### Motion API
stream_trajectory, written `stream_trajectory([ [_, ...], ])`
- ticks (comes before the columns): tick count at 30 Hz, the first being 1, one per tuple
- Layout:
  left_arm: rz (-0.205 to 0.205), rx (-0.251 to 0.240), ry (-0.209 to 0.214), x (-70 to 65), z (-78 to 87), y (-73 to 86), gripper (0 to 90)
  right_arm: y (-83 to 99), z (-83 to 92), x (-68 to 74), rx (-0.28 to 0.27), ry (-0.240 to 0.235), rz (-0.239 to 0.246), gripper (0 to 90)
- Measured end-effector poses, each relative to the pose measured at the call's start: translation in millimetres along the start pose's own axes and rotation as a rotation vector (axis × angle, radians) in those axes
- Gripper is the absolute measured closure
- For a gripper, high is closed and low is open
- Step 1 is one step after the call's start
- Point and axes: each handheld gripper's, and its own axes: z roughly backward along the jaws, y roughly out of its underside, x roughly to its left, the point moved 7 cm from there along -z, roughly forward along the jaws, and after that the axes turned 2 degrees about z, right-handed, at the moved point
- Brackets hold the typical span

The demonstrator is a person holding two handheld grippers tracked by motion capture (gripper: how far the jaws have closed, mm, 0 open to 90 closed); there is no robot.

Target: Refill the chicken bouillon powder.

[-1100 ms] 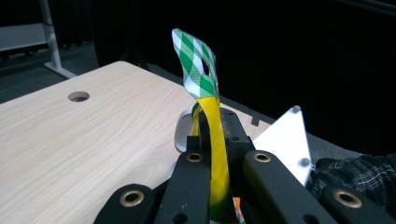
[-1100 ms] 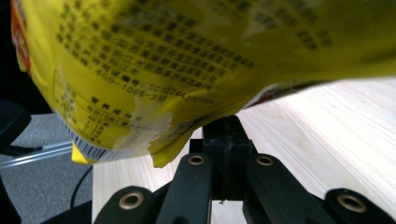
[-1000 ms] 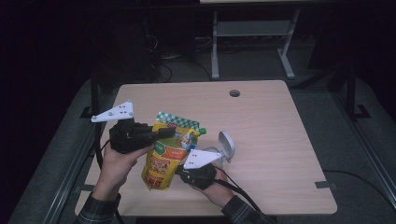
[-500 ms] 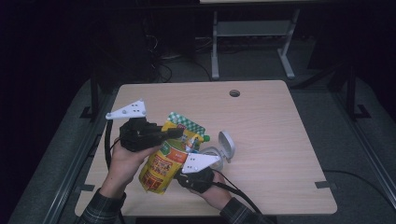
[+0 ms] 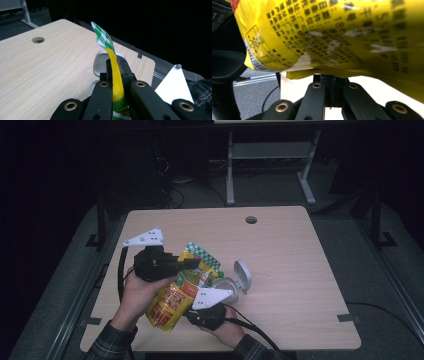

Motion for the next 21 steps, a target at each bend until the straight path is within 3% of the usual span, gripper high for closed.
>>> stream_trajectory([
  [9,0.035,0.047,-0.025,4.9,-7.5,2.9,90.0,2.6,-3.1,3.7,-0.01,-0.025,-0.017,90.0],
  [21,0.056,0.099,-0.023,8.2,-16.8,6.8,90.0,5.9,-5.9,6.6,-0.008,-0.041,-0.026,90.0],
])
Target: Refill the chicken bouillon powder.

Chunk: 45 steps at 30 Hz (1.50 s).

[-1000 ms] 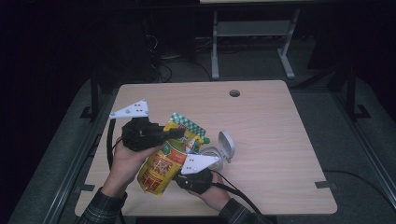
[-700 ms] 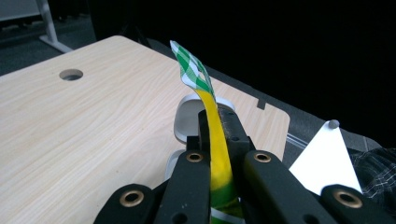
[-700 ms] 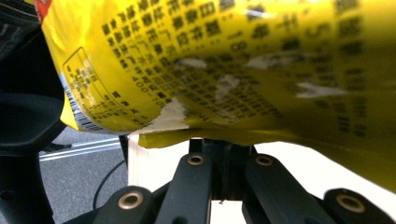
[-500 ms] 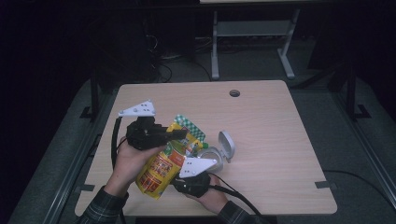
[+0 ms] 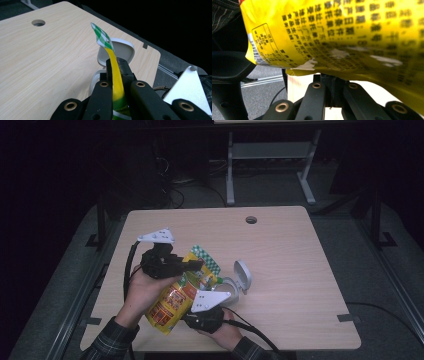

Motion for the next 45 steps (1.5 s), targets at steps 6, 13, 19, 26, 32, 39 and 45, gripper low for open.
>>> stream_trajectory([
  [6,0.005,0.021,0.0,1.0,-4.5,-2.9,90.0,-1.7,1.2,0.0,-0.024,0.002,0.005,90.0],
  [13,0.013,0.037,-0.009,2.4,-10.4,-3.8,90.0,-2.1,2.3,0.2,-0.037,0.003,-0.002,90.0],
  [19,0.017,0.059,-0.016,4.5,-17.2,-4.7,90.0,-2.8,3.7,-0.5,-0.048,0.004,-0.005,90.0],
  [26,0.02,0.079,-0.044,4.3,-22.7,-6.1,90.0,-4.7,5.1,0.5,-0.063,0.008,-0.007,90.0],
  [32,0.022,0.091,-0.053,5.4,-24.9,-7.9,90.0,-5.9,6.4,0.0,-0.073,0.008,-0.013,90.0],
  [39,0.022,0.123,-0.065,6.8,-30.0,-8.4,90.0,-5.7,7.0,-1.2,-0.078,0.007,-0.024,90.0],
  [45,0.023,0.139,-0.074,8.2,-34.0,-7.9,90.0,-5.0,6.8,-1.9,-0.08,0.01,-0.027,90.0],
])
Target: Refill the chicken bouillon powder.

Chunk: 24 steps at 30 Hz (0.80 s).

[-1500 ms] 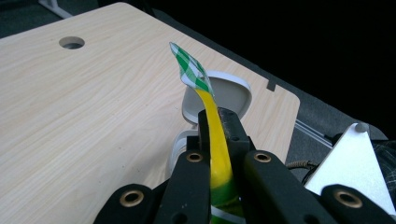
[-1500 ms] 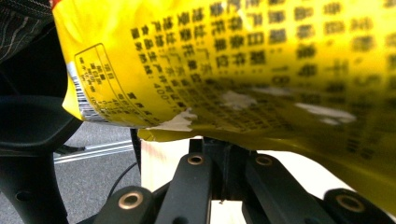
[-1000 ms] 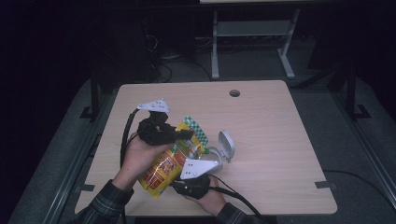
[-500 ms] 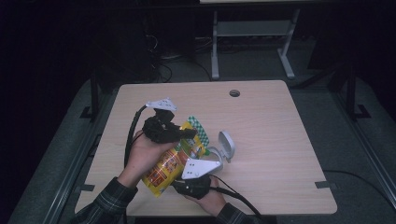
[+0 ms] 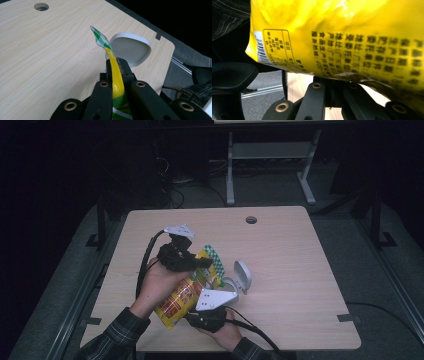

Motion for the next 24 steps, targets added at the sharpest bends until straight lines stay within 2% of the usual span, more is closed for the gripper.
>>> stream_trajectory([
  [13,0.002,0.029,-0.02,2.1,-6.4,1.4,90.0,2.3,-0.7,-0.7,0.004,0.0,-0.012,90.0],
  [24,0.005,0.047,-0.02,3.7,-9.5,0.9,90.0,2.6,-0.7,-1.5,-0.003,0.001,-0.021,90.0],
])
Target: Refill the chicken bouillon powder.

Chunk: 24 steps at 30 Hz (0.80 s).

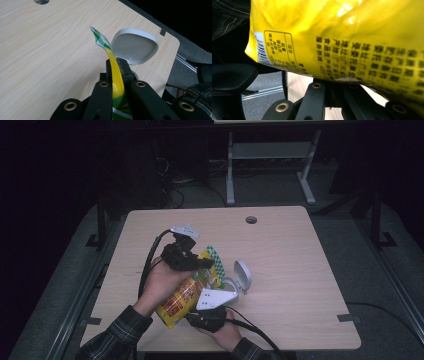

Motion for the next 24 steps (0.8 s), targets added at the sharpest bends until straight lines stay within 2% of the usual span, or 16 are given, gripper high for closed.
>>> stream_trajectory([
  [11,-0.021,0.037,0.001,-2.0,-4.0,-2.3,90.0,-1.1,1.6,0.7,-0.011,0.0,-0.005,90.0],
  [24,-0.024,0.063,0.002,-3.5,-8.6,-5.9,90.0,-2.3,3.2,-0.3,-0.019,0.005,-0.003,90.0],
])
